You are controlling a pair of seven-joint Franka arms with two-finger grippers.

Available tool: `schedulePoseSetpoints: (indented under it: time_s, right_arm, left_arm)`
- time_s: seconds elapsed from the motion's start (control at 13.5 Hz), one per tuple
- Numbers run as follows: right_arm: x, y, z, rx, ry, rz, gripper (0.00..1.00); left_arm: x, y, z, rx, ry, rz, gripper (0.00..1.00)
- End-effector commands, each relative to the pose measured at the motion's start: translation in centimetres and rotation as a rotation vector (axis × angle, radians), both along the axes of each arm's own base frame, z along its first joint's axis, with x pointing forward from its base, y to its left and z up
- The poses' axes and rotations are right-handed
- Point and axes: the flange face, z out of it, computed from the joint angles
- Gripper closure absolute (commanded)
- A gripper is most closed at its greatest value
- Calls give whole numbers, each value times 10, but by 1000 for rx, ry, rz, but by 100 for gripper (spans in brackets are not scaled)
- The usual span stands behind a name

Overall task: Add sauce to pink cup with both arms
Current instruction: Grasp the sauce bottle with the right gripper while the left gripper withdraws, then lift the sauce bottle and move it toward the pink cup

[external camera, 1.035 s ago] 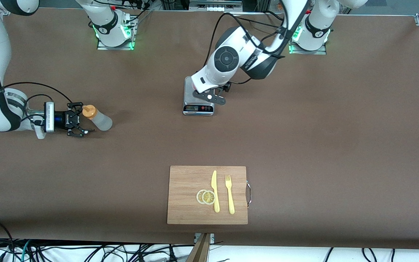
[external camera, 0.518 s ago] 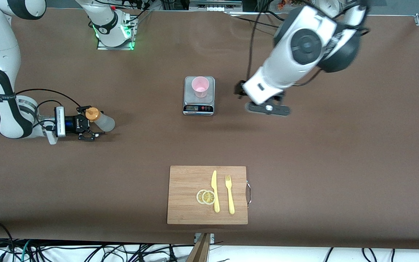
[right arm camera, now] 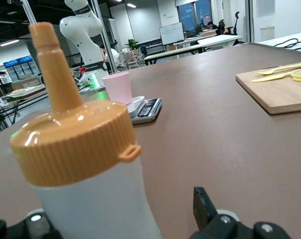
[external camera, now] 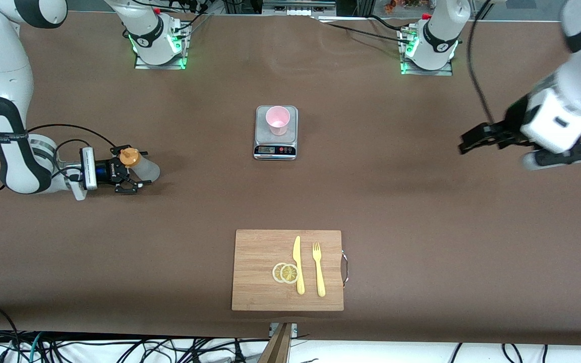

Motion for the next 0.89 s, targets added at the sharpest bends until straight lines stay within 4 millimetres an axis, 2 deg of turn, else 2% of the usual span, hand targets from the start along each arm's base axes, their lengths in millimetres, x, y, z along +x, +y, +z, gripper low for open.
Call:
schedulePoseSetpoints:
  time_s: [0.0, 0.15, 0.22, 0.37, 0.52, 0.67, 0.81]
  right_arm:
    - [4, 1, 0, -1, 18, 15, 15]
    - [6, -1, 3, -35, 41, 39, 53]
    - [9, -3, 5, -52, 51, 47, 66]
    - [13, -4, 9, -58, 47, 46, 84]
    - [17, 3, 21, -95, 79, 65, 87]
    - [28, 15, 63, -223, 149, 94, 89]
    - [35, 32, 104, -355, 229, 107, 90]
  left_arm:
    - [-1, 37, 8, 14, 25, -21, 0]
    - [-3, 62, 9, 4, 21, -55, 0]
    - [-5, 70, 7, 12, 38, -79, 0]
    - [-8, 77, 0, 10, 64, -127, 0]
    - [-10, 64, -4, 34, 83, -176, 0]
    - [-15, 45, -7, 61, 106, -216, 0]
    - [-16, 42, -8, 61, 110, -226, 0]
